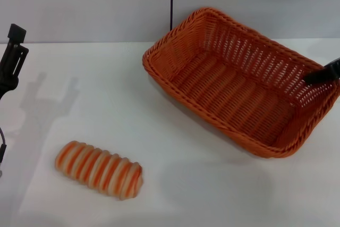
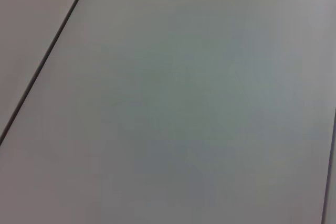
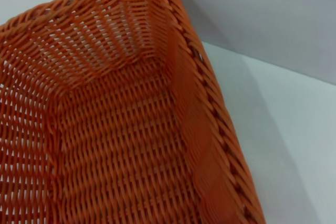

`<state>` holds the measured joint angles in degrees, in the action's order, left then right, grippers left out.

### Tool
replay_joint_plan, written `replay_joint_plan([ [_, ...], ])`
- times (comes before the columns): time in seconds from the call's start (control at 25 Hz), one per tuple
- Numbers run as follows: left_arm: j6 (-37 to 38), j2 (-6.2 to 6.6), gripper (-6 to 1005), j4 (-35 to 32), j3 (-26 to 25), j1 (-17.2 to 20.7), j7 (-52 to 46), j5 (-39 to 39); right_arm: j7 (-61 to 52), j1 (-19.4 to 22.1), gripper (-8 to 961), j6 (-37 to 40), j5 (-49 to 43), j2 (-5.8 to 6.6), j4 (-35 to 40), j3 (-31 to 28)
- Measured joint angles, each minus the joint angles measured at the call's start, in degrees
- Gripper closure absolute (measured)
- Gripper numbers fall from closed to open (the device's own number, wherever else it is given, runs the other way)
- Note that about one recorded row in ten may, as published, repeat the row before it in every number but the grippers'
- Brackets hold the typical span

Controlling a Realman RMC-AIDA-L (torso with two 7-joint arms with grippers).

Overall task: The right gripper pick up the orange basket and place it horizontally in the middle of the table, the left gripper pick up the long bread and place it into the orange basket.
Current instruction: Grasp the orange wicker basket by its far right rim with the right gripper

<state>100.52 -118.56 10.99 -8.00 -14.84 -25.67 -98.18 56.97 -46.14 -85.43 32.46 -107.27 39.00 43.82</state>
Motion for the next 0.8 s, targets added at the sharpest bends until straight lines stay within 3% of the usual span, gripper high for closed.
replay_joint_plan([
  [0.4,-0.7,-0.08,155,0.1,0.0,-0.2,-0.1,0.0,2.1,1.2,781,-0.1,1.4,-1.09,2.4,-1.4],
  [0.6,-0.8,-0.02,155,0.1,0.0,-0.2,-0.1,0.0,6.6,5.6,780,-1.4,10.8,-2.63,8.5,-2.3],
  [0.8,-0.9,0.00,156,0.1,0.0,-0.3,-0.1,0.0,13.0,8.5,780,-4.2,20.0,-2.73,9.8,-2.5],
])
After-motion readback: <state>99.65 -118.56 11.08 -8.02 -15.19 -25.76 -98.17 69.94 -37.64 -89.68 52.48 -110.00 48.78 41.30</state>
